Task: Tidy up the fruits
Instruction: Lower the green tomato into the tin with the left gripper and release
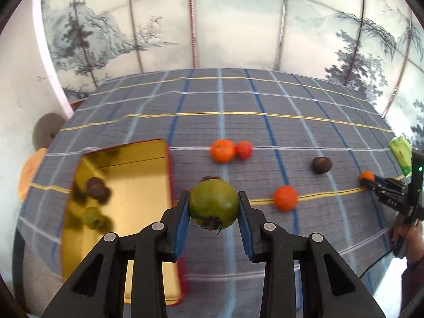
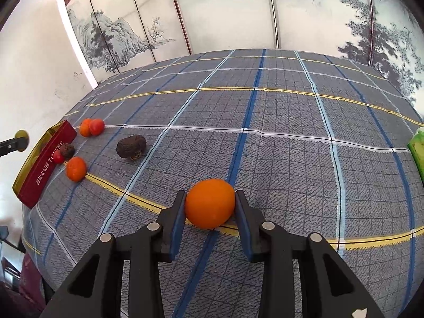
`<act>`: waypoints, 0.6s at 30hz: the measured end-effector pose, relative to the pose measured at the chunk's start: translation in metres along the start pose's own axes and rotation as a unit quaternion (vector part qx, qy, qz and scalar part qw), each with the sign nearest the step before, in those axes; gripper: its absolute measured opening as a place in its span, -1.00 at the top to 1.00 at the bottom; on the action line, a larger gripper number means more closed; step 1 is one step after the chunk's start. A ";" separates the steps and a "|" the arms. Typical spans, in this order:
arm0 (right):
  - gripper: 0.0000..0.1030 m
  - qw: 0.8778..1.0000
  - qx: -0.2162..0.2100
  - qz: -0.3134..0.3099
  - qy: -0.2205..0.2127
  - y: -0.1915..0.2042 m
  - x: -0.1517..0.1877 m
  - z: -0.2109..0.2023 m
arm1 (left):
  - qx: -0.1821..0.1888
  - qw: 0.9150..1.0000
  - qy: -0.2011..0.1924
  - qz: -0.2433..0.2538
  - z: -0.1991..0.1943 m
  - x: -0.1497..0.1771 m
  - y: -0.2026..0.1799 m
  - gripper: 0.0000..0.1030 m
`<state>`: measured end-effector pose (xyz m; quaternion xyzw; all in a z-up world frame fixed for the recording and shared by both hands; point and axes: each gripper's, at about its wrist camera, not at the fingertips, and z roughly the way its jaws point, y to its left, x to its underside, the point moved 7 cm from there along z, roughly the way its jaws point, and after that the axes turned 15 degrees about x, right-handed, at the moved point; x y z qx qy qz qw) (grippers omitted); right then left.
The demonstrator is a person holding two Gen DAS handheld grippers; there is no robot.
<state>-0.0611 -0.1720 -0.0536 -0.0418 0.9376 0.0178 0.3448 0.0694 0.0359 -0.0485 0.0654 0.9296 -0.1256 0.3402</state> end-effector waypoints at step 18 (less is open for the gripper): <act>0.37 1.000 0.011 -0.005 -0.001 0.001 0.001 0.000 | -0.105 0.994 0.021 0.000 -0.002 0.040 0.084 0.30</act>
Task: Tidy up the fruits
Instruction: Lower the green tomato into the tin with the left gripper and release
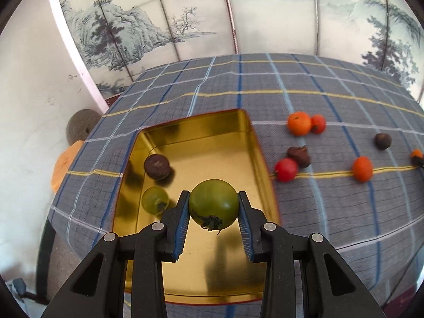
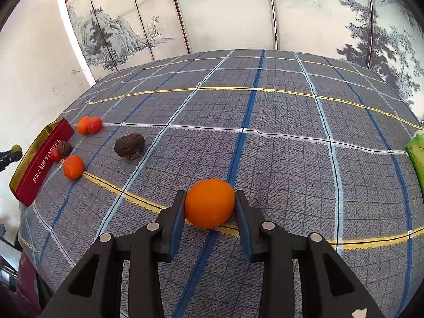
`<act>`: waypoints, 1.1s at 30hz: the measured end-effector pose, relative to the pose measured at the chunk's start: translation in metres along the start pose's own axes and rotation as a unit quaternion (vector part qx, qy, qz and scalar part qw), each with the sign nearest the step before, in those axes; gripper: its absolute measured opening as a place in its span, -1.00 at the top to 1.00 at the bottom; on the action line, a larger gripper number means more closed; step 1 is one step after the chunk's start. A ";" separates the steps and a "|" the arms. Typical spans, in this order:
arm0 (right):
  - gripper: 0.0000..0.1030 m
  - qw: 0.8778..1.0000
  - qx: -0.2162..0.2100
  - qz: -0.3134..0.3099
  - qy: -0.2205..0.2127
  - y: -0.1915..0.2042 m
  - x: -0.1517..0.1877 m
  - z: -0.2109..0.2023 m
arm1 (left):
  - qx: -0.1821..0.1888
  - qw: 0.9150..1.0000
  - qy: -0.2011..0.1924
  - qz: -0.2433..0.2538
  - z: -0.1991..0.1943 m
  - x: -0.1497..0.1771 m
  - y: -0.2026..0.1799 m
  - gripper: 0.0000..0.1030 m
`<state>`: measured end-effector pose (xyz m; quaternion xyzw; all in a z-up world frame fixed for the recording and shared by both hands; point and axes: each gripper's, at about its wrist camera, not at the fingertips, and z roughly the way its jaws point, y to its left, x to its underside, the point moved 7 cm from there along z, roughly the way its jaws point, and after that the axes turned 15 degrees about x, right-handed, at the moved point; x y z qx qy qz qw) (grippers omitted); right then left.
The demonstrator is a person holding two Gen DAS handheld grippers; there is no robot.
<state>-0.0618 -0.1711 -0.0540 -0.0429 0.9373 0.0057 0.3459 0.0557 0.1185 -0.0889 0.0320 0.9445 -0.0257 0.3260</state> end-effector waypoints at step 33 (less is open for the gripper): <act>0.36 1.000 0.002 -0.001 0.000 0.001 0.000 0.000 | -0.049 0.997 0.046 -0.035 0.021 0.038 0.055 0.28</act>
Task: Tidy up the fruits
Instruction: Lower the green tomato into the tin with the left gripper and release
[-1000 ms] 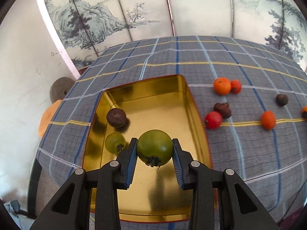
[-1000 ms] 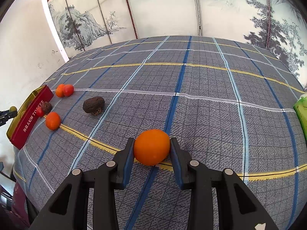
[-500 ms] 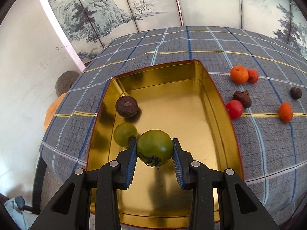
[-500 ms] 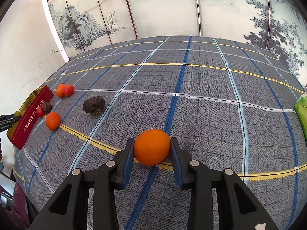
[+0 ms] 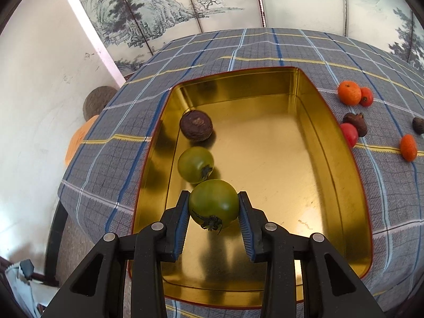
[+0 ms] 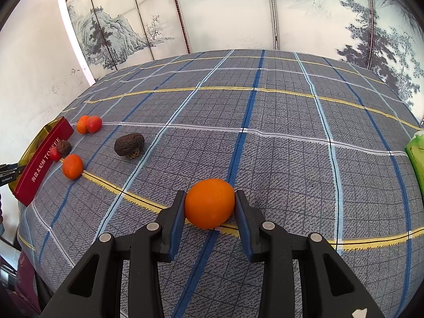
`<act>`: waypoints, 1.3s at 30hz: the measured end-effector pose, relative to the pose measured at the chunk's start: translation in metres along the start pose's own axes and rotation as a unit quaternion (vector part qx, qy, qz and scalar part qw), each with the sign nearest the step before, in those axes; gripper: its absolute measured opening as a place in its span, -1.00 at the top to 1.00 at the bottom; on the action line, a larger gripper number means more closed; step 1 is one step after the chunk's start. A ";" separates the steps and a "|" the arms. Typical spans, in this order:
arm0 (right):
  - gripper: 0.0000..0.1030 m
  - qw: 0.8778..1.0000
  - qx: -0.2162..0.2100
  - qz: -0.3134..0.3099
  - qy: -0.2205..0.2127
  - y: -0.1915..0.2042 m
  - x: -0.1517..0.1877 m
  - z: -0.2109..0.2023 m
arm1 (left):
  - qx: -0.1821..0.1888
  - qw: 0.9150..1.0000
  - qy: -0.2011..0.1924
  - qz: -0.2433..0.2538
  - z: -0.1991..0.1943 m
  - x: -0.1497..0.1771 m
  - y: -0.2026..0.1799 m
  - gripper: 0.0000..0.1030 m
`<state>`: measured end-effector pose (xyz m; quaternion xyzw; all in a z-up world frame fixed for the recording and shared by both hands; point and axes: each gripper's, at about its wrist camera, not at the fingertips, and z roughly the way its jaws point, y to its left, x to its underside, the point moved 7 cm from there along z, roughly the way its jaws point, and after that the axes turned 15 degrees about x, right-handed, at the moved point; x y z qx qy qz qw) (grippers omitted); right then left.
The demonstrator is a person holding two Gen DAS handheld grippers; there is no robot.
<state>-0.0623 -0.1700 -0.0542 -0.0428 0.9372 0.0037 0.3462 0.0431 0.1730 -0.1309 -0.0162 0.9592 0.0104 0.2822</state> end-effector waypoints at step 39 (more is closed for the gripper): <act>0.36 1.000 0.010 -0.004 -0.001 0.000 -0.001 0.000 | -0.035 0.995 -0.089 0.013 -0.054 0.001 0.015 -0.37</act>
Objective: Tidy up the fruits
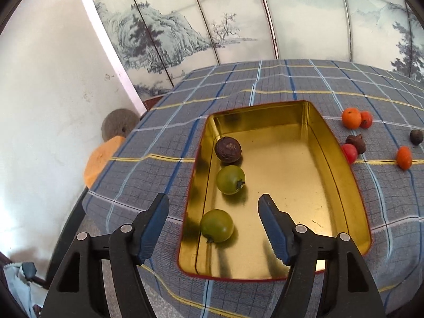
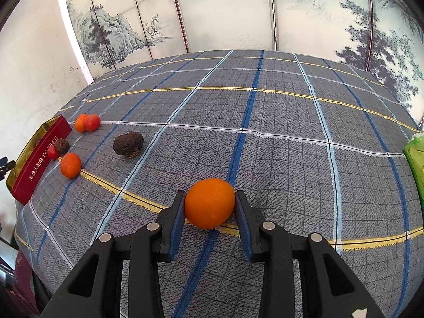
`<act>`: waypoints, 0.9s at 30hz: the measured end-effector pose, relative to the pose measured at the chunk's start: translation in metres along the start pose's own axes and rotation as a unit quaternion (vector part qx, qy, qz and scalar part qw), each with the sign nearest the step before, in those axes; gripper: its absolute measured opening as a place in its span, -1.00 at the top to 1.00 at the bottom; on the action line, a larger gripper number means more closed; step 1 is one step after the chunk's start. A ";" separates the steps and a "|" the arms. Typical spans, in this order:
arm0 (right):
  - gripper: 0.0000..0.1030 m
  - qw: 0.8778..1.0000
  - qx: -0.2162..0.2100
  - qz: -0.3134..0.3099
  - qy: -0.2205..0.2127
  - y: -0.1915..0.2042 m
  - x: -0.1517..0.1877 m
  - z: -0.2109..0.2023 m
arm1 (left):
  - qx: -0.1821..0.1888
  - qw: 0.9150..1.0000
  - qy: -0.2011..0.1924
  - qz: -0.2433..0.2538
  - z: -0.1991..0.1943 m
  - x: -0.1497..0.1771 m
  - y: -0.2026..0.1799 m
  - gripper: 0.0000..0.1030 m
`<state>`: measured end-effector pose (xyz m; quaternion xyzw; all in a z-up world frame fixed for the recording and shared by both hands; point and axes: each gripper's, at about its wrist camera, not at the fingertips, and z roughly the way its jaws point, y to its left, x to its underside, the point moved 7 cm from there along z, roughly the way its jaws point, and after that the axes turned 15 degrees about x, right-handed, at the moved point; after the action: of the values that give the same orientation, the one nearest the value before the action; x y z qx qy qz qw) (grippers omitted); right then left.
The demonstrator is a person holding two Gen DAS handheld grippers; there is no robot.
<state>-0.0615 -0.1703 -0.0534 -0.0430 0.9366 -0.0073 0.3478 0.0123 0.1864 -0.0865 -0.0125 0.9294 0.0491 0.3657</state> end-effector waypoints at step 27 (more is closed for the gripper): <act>0.35 0.991 -0.103 -0.064 -0.060 0.117 -0.037 -0.084 | 0.054 0.996 -0.011 -0.070 -0.049 0.038 0.000 -0.38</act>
<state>-0.0975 -0.0515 0.0294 -0.1383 0.9053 0.0695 0.3956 -0.0489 0.1821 -0.0764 -0.0576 0.9233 -0.0268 0.3787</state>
